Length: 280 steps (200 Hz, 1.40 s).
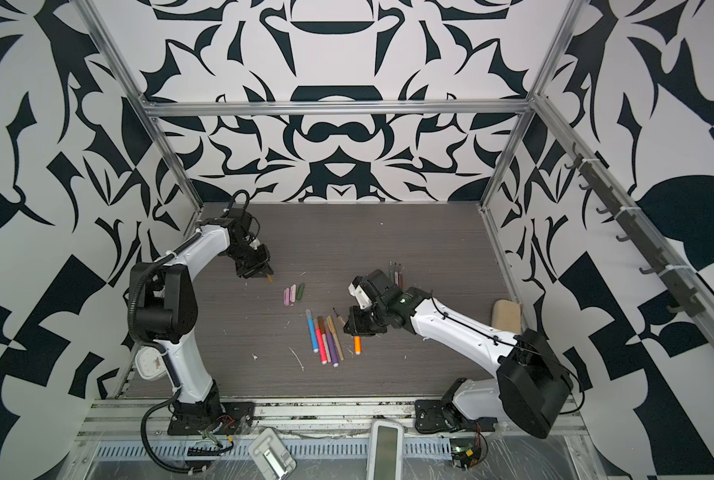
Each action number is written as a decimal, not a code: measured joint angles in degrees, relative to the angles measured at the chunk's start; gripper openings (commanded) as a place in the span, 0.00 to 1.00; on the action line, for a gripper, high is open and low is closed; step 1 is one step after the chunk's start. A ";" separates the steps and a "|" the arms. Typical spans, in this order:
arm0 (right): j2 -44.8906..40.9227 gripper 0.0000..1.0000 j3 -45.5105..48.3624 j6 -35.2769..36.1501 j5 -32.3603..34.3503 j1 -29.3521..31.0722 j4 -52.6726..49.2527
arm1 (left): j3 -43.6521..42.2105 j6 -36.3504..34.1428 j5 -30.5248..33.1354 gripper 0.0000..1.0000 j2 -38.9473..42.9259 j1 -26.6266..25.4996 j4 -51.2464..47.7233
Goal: Open the pen caps
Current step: 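Lower the tan cap beside the pink caps and open the left gripper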
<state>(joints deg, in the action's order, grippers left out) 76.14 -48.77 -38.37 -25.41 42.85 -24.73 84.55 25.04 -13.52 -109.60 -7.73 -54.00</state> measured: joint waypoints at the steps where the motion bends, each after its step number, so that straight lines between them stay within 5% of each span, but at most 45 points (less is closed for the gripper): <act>1: 0.02 0.00 0.00 0.02 0.02 0.00 0.00 | -0.07 -0.09 0.09 0.00 0.00 -0.02 -0.09; 78: 1.07 0.00 -0.85 0.20 0.20 -0.02 -0.94 | -1.01 -4.04 5.05 0.00 -2.49 -5.46 -1.62; 280: 3.21 0.00 -2.91 1.03 0.70 -0.02 -1.66 | -1.53 -3.37 5.55 0.07 -6.45 -8.11 -1.11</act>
<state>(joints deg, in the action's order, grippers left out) 79.35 -51.68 -37.34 -24.71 42.83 -26.39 83.02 21.67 -7.97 -116.05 -15.84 -55.11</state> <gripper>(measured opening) 0.121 0.154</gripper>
